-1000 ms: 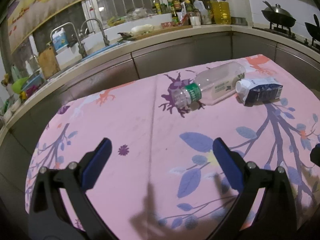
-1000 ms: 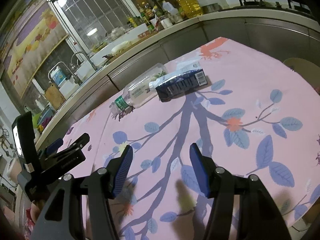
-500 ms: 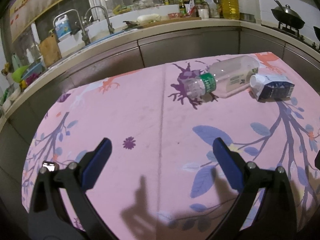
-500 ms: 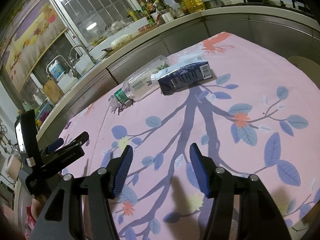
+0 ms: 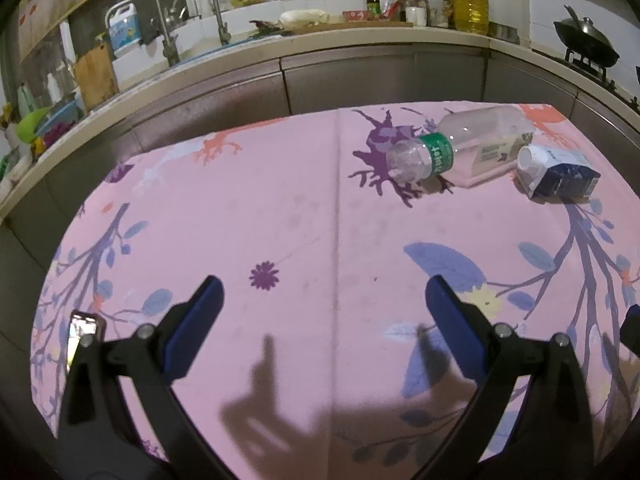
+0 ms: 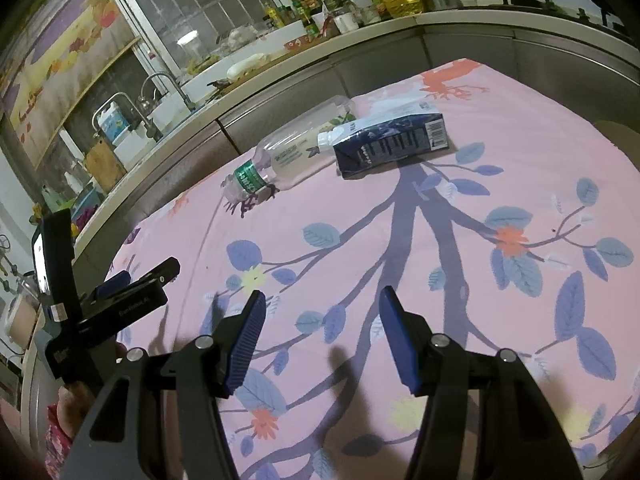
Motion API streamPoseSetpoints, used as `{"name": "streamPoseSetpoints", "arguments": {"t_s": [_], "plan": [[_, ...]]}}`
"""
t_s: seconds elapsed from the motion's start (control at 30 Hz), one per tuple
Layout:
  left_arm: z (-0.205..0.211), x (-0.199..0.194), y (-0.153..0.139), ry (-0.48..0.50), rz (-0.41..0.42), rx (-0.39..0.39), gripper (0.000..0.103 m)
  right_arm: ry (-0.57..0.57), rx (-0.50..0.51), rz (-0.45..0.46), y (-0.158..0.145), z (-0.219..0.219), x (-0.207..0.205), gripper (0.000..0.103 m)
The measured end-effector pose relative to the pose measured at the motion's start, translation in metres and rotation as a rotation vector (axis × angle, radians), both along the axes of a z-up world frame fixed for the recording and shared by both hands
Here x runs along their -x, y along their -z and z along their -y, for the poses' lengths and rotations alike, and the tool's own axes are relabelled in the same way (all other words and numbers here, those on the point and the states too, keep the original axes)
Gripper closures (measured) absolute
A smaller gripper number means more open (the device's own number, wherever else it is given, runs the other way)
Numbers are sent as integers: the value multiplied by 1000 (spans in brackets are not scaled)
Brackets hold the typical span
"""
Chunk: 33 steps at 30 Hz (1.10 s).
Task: Collect trash
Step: 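Lower both tools toward the clear bottle and the blue milk carton, then grasp the clear green-label bottle with the left tool while the right grasps the milk carton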
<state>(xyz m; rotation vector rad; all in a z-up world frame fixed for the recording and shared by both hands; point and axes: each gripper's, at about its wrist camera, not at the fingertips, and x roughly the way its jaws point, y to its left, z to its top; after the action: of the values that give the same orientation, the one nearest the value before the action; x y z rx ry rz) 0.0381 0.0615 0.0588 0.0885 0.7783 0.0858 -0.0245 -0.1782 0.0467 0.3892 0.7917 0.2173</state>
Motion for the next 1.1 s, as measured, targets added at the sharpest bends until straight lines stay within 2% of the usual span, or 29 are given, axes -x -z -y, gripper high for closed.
{"name": "streamPoseSetpoints", "arguments": {"t_s": [0.6,0.8,0.9,1.0,1.03,1.1], "plan": [[-5,-17,8,2,-28,12,6,-13,10,-22,7,-6,-13,46],[-2,-34,4,56,-2,8,6,-6,10,-22,10,-1,-19,46],[3,-50,-7,125,53,-5,6,1,11,-17,8,4,-25,46],[18,-71,-16,285,106,-42,6,9,6,-2,4,12,-35,46],[28,-81,-16,376,120,-76,6,10,2,1,3,16,-39,46],[42,-94,-13,463,120,-136,6,22,-3,10,0,24,-49,46]]}}
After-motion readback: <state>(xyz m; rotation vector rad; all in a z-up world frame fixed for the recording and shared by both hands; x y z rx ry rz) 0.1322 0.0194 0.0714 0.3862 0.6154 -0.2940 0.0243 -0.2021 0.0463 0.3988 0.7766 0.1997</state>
